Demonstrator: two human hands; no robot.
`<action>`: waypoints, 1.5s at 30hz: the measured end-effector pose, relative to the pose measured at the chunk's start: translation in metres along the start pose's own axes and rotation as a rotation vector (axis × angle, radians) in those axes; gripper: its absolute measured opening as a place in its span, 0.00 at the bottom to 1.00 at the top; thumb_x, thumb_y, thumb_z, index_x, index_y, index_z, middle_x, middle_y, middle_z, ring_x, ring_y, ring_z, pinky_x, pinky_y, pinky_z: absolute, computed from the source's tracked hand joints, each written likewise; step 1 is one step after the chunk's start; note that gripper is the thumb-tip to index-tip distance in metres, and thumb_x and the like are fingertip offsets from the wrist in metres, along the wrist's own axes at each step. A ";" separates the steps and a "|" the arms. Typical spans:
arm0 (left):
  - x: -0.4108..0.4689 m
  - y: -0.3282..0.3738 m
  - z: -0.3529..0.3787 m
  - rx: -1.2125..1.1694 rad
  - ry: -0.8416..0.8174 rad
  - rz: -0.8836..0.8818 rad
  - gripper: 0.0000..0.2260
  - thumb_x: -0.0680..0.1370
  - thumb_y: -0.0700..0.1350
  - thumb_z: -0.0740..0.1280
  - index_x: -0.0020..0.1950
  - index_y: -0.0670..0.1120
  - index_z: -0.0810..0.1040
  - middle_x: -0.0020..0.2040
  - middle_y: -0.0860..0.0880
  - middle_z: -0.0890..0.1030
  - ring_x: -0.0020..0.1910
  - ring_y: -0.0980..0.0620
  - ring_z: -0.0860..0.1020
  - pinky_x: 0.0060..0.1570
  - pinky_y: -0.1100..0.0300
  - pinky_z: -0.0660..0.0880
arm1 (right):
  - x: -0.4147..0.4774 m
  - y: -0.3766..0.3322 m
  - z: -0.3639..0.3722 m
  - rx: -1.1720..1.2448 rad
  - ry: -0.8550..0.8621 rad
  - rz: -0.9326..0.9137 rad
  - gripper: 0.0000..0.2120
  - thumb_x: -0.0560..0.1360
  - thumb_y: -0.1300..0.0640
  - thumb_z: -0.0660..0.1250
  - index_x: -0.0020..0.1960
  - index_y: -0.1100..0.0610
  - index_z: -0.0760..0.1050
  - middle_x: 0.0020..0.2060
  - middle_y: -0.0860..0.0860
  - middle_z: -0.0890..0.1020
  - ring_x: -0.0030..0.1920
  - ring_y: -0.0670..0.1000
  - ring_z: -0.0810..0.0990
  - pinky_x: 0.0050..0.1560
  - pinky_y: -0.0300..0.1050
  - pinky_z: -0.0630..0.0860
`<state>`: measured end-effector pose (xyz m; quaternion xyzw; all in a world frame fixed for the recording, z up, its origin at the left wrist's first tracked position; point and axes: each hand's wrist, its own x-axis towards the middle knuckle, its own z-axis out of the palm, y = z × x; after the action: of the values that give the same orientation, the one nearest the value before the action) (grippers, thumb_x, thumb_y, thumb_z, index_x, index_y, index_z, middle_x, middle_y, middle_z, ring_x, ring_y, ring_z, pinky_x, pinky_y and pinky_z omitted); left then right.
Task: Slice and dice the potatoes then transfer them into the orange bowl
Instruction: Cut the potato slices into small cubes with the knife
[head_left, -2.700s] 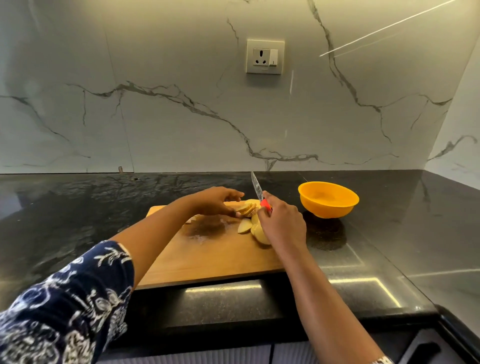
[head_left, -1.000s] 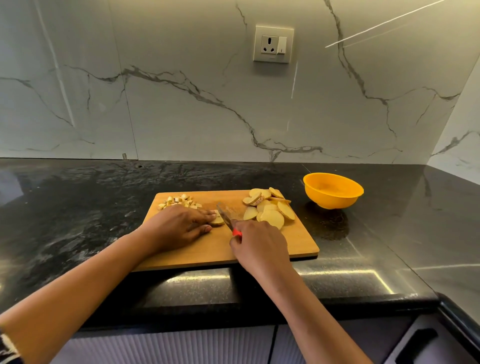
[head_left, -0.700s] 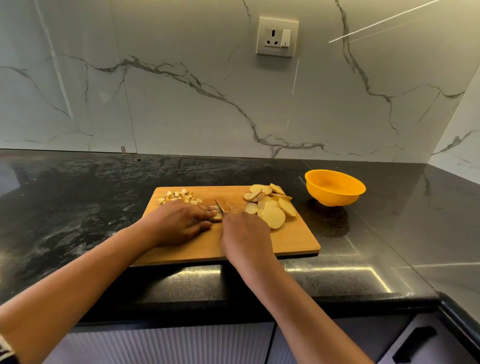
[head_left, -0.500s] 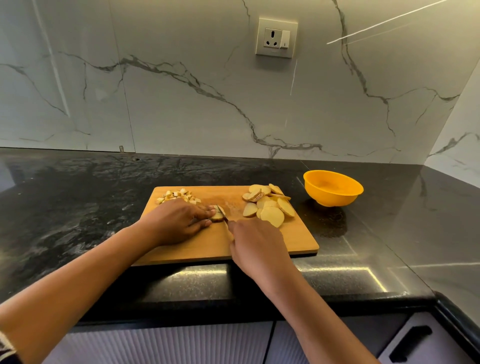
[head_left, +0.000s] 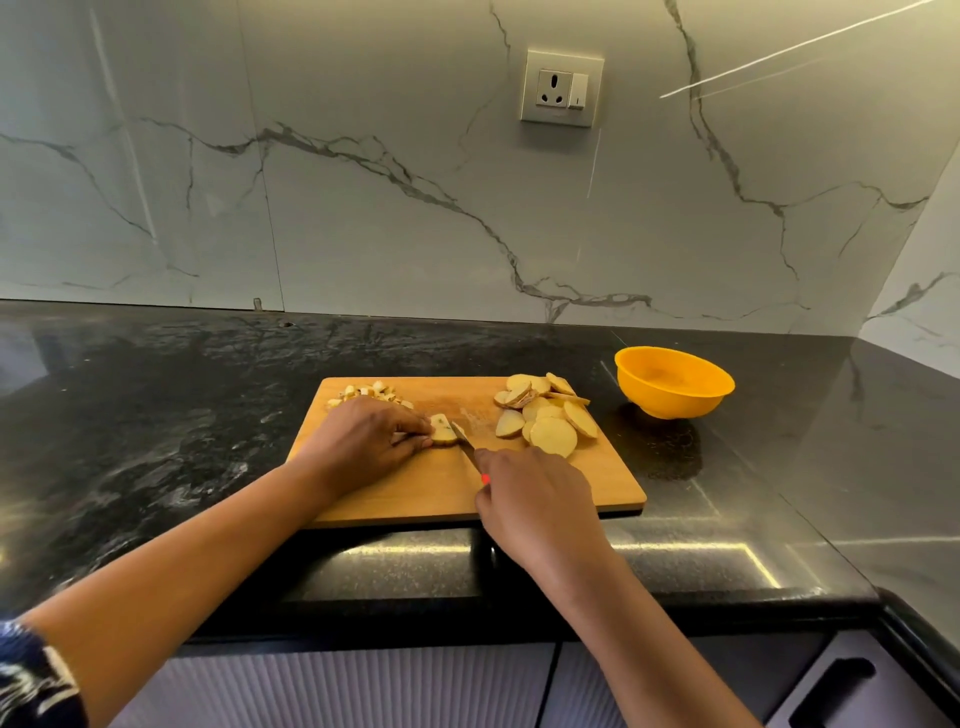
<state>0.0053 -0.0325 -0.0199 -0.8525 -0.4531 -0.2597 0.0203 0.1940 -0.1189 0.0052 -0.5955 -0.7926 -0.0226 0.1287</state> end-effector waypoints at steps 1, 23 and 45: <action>-0.001 0.000 0.000 0.005 0.011 0.003 0.10 0.75 0.48 0.69 0.55 0.48 0.83 0.54 0.51 0.83 0.53 0.54 0.81 0.56 0.54 0.77 | 0.004 0.000 0.003 0.008 0.016 0.006 0.16 0.81 0.52 0.56 0.67 0.51 0.71 0.49 0.50 0.80 0.44 0.50 0.75 0.39 0.42 0.68; 0.001 0.002 0.003 0.067 0.063 -0.010 0.09 0.75 0.50 0.69 0.52 0.50 0.84 0.49 0.52 0.84 0.46 0.52 0.83 0.46 0.55 0.80 | 0.027 -0.017 0.010 -0.056 0.002 -0.052 0.09 0.81 0.56 0.57 0.57 0.56 0.73 0.41 0.50 0.74 0.39 0.49 0.70 0.38 0.43 0.66; 0.001 -0.005 -0.008 0.079 -0.074 -0.012 0.10 0.77 0.52 0.67 0.57 0.54 0.82 0.53 0.55 0.83 0.51 0.56 0.81 0.53 0.57 0.77 | -0.013 -0.013 -0.013 0.028 0.108 -0.029 0.17 0.81 0.52 0.57 0.69 0.50 0.68 0.49 0.48 0.80 0.44 0.48 0.76 0.40 0.42 0.73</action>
<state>-0.0017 -0.0310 -0.0141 -0.8574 -0.4684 -0.2102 0.0356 0.1877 -0.1370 0.0164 -0.5799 -0.7934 -0.0455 0.1793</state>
